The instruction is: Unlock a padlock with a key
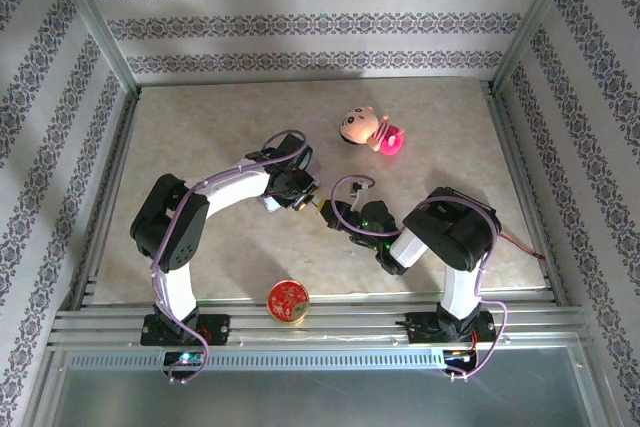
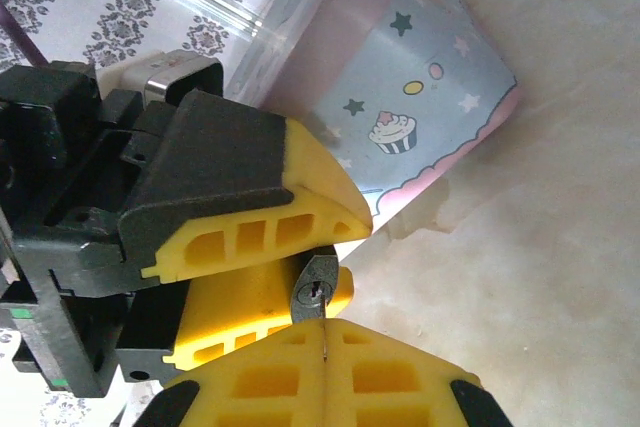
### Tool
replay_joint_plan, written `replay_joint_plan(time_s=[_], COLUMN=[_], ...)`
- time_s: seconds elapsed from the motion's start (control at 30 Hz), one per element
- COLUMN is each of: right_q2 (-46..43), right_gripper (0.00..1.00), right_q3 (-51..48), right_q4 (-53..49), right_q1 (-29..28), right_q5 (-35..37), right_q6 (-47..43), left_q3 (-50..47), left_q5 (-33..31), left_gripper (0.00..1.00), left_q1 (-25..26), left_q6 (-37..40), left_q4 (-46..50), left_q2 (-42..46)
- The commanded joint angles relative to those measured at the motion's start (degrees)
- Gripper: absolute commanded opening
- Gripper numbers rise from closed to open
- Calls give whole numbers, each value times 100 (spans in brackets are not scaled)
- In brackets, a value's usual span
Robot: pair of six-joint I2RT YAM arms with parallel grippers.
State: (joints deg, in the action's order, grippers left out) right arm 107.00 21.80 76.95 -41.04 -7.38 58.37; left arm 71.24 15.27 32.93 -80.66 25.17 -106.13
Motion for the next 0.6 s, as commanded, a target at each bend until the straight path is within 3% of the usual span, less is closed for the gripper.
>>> replay_joint_plan(time_s=[0.0, 0.57], right_q2=[57, -108], right_gripper=[0, 0], right_q3=[60, 26], right_q4=[246, 251], right_q1=[-29, -27], right_q5=[-14, 34], right_q6=[21, -79], left_q3=[-58, -67], left_q5=[539, 548], left_gripper=[20, 21], left_q1=[73, 73], left_q6=[-355, -370], left_q4=[41, 36], left_q2=[-136, -175])
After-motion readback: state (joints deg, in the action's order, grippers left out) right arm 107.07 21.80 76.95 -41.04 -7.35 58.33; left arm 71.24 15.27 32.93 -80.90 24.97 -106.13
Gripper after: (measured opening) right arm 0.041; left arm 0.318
